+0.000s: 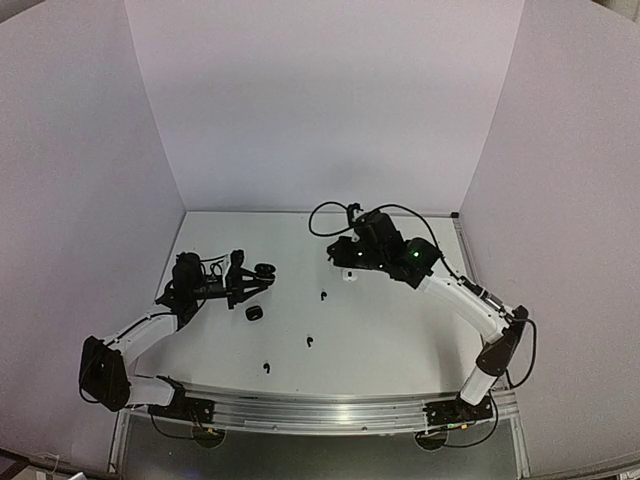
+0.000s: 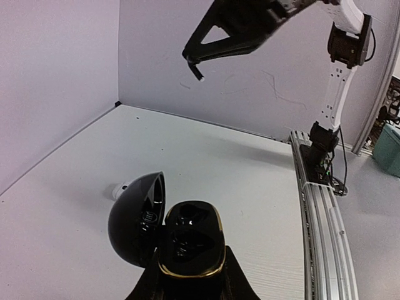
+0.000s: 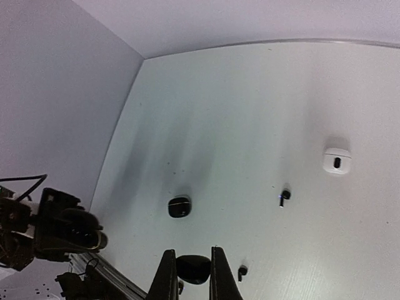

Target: Insert the wireless bluetooth earbuds into the charging case

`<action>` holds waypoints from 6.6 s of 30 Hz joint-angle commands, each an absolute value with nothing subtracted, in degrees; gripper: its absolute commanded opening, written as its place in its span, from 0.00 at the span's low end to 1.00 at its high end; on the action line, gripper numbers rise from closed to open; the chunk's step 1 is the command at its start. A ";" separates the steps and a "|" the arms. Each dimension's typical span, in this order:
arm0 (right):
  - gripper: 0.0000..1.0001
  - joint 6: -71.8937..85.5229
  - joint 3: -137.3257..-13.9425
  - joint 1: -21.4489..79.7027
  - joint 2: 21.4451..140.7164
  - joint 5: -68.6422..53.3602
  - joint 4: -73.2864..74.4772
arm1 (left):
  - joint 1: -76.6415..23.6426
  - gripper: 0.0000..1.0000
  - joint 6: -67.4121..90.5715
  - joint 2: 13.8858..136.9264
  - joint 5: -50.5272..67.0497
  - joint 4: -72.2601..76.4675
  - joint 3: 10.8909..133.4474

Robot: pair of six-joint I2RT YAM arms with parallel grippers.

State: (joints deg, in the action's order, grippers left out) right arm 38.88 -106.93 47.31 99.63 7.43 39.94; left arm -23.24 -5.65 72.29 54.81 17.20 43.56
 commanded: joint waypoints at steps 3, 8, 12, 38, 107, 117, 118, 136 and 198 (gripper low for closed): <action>0.00 32.06 -108.51 56.93 103.55 14.35 21.24 | -23.03 0.00 1.80 70.23 48.27 34.53 39.88; 0.00 25.31 -110.35 61.55 106.56 15.18 13.70 | -23.15 0.00 1.58 70.67 45.19 42.08 37.03; 0.00 22.49 -113.50 63.57 109.62 17.26 13.03 | -23.53 0.00 -1.83 70.19 42.98 44.60 35.46; 0.00 15.79 -116.66 64.34 116.55 22.77 8.66 | -23.73 0.00 -5.32 68.72 41.22 45.35 33.95; 0.27 5.00 -115.32 67.24 121.27 23.03 7.82 | -23.72 0.00 -2.41 68.55 37.40 43.48 34.89; 0.51 6.74 -116.87 66.26 116.63 22.39 7.82 | -23.67 0.00 -0.57 67.88 34.86 39.49 35.15; 0.54 6.76 -117.22 66.02 115.66 21.79 7.82 | -23.65 0.00 -0.53 67.93 34.03 38.58 35.28; 0.50 44.79 -121.37 50.91 119.35 25.69 44.36 | -23.64 0.00 5.90 67.16 29.09 35.80 34.97; 0.05 38.88 -129.61 46.73 147.09 15.97 53.55 | -23.65 0.00 4.70 66.38 31.02 32.51 35.98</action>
State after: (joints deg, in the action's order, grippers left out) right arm 38.84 -131.05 47.09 148.09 17.84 50.30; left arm -23.57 5.62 67.75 30.01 32.34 33.71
